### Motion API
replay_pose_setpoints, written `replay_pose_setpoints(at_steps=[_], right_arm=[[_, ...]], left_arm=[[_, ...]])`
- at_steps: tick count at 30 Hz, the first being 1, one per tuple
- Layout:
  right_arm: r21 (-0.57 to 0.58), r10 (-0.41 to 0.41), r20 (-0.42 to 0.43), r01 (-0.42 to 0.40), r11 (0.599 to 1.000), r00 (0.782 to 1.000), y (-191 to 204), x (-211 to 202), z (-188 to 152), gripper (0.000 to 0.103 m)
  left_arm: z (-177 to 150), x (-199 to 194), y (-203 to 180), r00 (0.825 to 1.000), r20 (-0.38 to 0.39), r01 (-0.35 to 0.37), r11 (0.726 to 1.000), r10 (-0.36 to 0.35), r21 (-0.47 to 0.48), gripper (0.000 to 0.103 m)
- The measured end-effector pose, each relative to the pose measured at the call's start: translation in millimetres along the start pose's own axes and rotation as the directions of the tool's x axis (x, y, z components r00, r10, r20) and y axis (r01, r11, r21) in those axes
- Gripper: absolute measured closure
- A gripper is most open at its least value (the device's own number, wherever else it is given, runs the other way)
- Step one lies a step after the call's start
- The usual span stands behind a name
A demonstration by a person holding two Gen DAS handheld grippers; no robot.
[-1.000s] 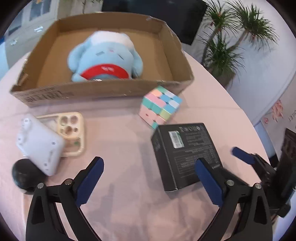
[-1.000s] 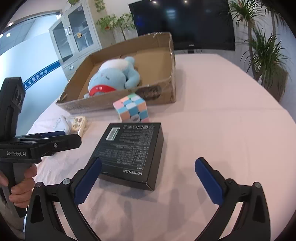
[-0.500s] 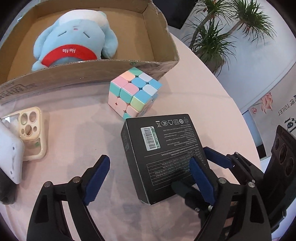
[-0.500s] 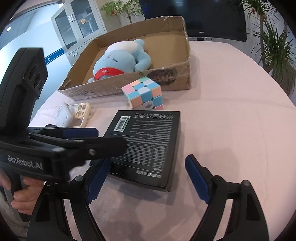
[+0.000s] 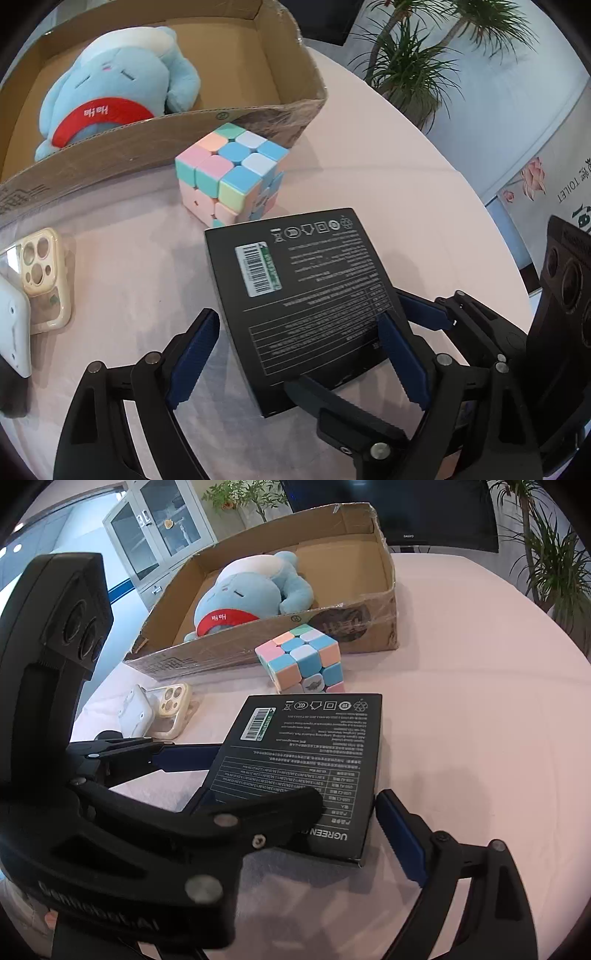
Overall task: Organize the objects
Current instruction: 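Close both grippers on the sides of the black box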
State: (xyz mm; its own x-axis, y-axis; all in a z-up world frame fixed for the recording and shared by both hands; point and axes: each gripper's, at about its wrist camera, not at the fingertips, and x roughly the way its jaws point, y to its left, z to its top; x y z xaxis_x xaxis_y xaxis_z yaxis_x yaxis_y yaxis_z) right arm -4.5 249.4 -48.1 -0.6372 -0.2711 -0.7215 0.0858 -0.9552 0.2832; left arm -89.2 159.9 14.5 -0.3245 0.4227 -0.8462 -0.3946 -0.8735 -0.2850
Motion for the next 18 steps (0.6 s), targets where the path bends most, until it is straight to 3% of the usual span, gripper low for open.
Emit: replay_pose_setpoints(at_steps=[8,14,18], right_arm=[[0.006,0.004,0.003,-0.004,1.0,1.0,-1.3,-0.1,-0.5,0.015],[0.035,0.025,-0.012,-0.024,0.999,1.0,-3.1,6.0,-0.3,0.007],[0.04,0.015,-0.007,-0.015,0.999,1.0,-0.4,5.0,-1.1,0.01]], left_arm=[[-2.1,-0.8,0.7,1.0,0.019,-0.004,1.0,0.004,0.008,0.019],[-1.9,2.5,3.7,0.999,0.03,0.016,1.0,-0.016,0.001,0.018],[-2.3,1.4,6.0,0.999,0.038,0.025,1.0,-0.025,0.001,0.024]])
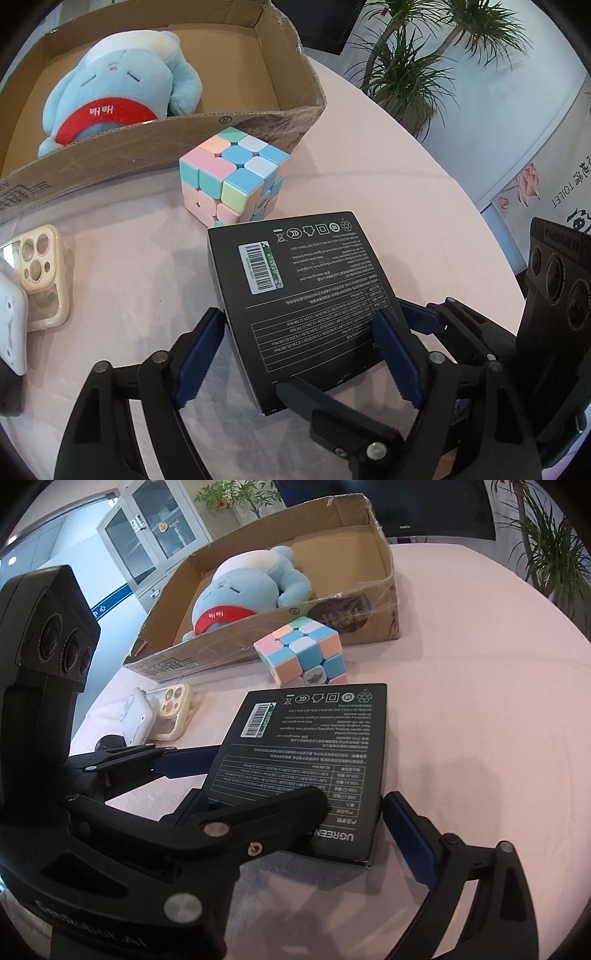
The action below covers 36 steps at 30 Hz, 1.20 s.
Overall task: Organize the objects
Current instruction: 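Close both grippers on the sides of the black box, then lift the black box with both grippers over the cardboard box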
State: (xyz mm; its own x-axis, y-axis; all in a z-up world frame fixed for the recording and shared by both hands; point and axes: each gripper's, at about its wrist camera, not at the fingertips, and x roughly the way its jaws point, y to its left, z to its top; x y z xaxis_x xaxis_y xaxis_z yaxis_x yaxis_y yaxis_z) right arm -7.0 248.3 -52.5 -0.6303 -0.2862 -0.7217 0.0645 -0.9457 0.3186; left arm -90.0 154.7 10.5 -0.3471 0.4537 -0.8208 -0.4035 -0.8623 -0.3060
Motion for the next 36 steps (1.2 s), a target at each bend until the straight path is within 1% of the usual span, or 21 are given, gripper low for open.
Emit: replay_pose_setpoints(at_steps=[1,3,5,8,10,12,17,19,21,22,24,28,33,36], right_arm=[[0.004,-0.001,0.003,0.001,1.0,1.0,-0.3,-0.7,-0.7,0.01],[0.013,-0.006,0.003,0.006,1.0,1.0,-0.4,-2.9,-1.3,0.015],[0.017,-0.002,-0.005,0.002,1.0,1.0,0.8,-4.4,-1.1,0.019],[-0.002,-0.021,-0.008,0.021,1.0,1.0,9.5,-5.0,-2.9,0.022],[-0.007,-0.03,-0.001,0.03,1.0,1.0,15.3,-6.9,-5.0,0.026],[-0.004,-0.029,0.008,0.029,1.0,1.0,18.6,-10.0,-7.6,0.032],[-0.009,-0.028,0.01,0.028,1.0,1.0,27.8,-12.5,-11.6,0.039],[-0.018,-0.035,0.014,0.035,0.999,0.999,32.4,-14.5,-13.0,0.042],[-0.014,-0.033,0.017,0.034,0.999,0.999,33.5,-16.9,-14.1,0.048],[-0.012,-0.031,0.017,0.031,0.999,0.999,34.3,-17.9,-14.3,0.049],[-0.013,-0.029,0.022,0.029,0.999,0.999,36.0,-19.2,-15.2,0.053],[-0.033,-0.037,0.036,0.039,0.999,0.999,44.3,-20.4,-18.7,0.055],[-0.064,-0.053,0.059,0.056,0.996,0.997,54.4,-24.0,-20.9,0.06],[-0.087,-0.061,0.093,0.069,0.994,0.994,60.4,-32.1,-19.2,0.06]], left_arm=[[-0.5,-1.0,2.3,1.0,0.003,0.007,1.0,-0.007,-0.002,0.028],[-0.1,-4.0,7.3,1.0,0.011,0.023,1.0,-0.022,-0.006,0.034],[-1.6,-8.7,10.1,1.0,0.018,0.019,1.0,-0.019,0.003,0.035],[-6.3,-16.3,9.0,0.999,0.035,0.004,1.0,-0.005,0.03,0.036],[-10.6,-24.5,11.4,0.998,0.055,-0.01,0.999,0.008,0.031,0.039],[-15.1,-32.2,16.2,0.998,0.069,0.004,0.999,-0.007,0.042,0.043],[-26.3,-46.0,23.6,0.996,0.084,-0.005,0.999,0.002,0.041,0.047],[-31.4,-52.9,25.9,0.995,0.098,-0.009,0.999,0.004,0.045,0.052],[-34.0,-58.8,29.6,0.994,0.11,-0.004,0.999,-0.001,0.048,0.055],[-33.9,-59.4,31.3,0.994,0.113,-0.001,0.999,-0.005,0.049,0.056],[-37.7,-63.2,35.9,0.993,0.119,0.002,0.999,-0.008,0.053,0.057],[-42.1,-68.6,38.5,0.99,0.138,0.001,0.998,-0.009,0.059,0.058],[-46.1,-75.8,38.7,0.985,0.171,-0.031,0.997,0.019,0.068,0.058],[-45.7,-85.0,34.4,0.978,0.205,-0.048,0.995,0.029,0.086,0.058]])
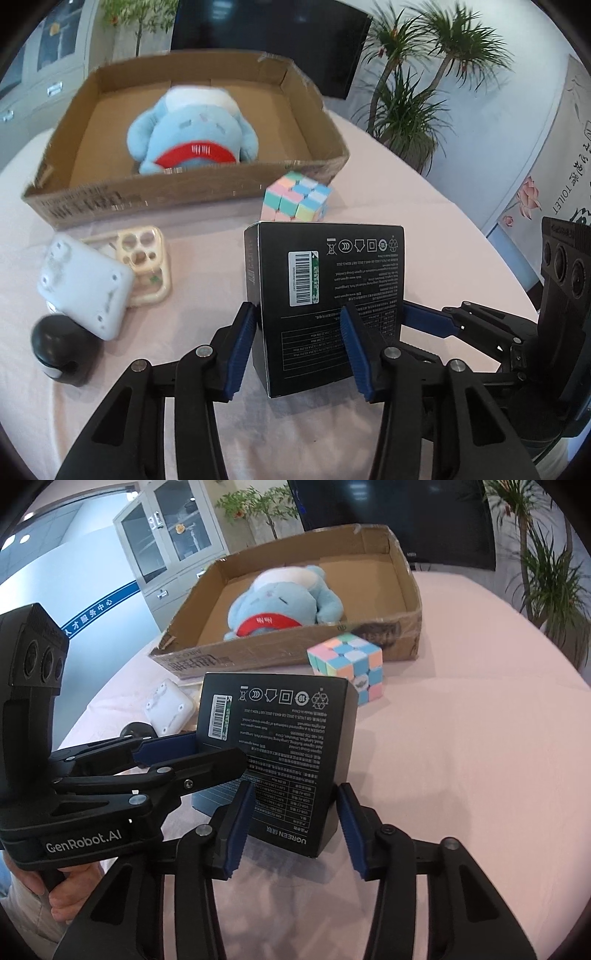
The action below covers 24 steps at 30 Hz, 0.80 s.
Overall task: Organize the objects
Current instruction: 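Lift the black box with both grippers over the cardboard box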
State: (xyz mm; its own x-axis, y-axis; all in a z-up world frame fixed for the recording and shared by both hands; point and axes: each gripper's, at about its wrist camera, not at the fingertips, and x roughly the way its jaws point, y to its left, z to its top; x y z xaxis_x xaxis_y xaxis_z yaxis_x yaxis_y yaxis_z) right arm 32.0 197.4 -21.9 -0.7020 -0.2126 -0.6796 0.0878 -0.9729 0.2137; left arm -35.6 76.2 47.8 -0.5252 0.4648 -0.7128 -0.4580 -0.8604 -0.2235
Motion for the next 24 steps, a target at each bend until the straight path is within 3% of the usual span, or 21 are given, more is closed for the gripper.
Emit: replay_pose_setpoints(at_steps=[14,24], right_arm=[[-0.057,-0.044,0.131,0.051,0.997,0.99,1.8,-34.4,48.4,0.061],[-0.068,-0.057,0.187,0.071,0.995,0.981,-14.0,-34.3,106.3,0.061]], left_arm=[[49.0,-38.1,-17.6,0.992,0.128,-0.013,0.999,0.007,0.049,0.058],[109.5,-37.3,-23.4,0.985,0.173,-0.025,0.998,0.015,0.059,0.058]])
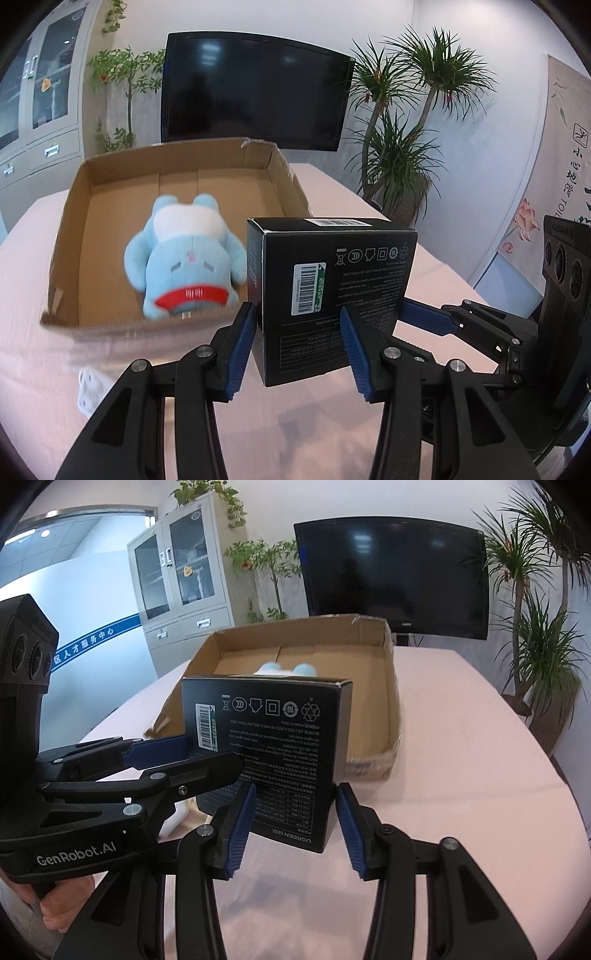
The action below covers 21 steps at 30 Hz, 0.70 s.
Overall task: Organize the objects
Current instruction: 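Lift the black box with both grippers over the cardboard box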
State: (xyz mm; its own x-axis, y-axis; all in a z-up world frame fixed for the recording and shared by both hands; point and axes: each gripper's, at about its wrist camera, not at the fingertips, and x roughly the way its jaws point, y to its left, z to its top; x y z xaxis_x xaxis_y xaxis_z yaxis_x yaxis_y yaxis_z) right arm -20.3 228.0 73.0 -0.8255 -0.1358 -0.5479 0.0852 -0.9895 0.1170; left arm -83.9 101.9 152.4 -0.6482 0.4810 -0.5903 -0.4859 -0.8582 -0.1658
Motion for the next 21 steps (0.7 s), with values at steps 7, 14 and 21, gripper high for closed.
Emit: replay_pose_setpoints(at_steps=[7,14,21], right_arm=[[0.008,-0.011,0.009,0.01,1.0,1.0,-21.6,27.4,37.9,0.061],[0.025,-0.045,-0.035,0.046,0.999,0.998,-44.2,76.2,63.4,0.061],[0.045,-0.062,-0.108,0.067,0.997,0.992,-66.7,126.9,67.3,0.061]], left_arm=[[49.5,33.6,9.4,1.0,0.0,-0.007,1.0,0.007,0.008,0.058],[81.8,93.2,26.8,0.998,-0.051,-0.031,1.0,0.031,-0.004,0.058],[89.8,161.1,48.7,0.989,-0.146,-0.034,0.998,0.027,-0.044,0.058]])
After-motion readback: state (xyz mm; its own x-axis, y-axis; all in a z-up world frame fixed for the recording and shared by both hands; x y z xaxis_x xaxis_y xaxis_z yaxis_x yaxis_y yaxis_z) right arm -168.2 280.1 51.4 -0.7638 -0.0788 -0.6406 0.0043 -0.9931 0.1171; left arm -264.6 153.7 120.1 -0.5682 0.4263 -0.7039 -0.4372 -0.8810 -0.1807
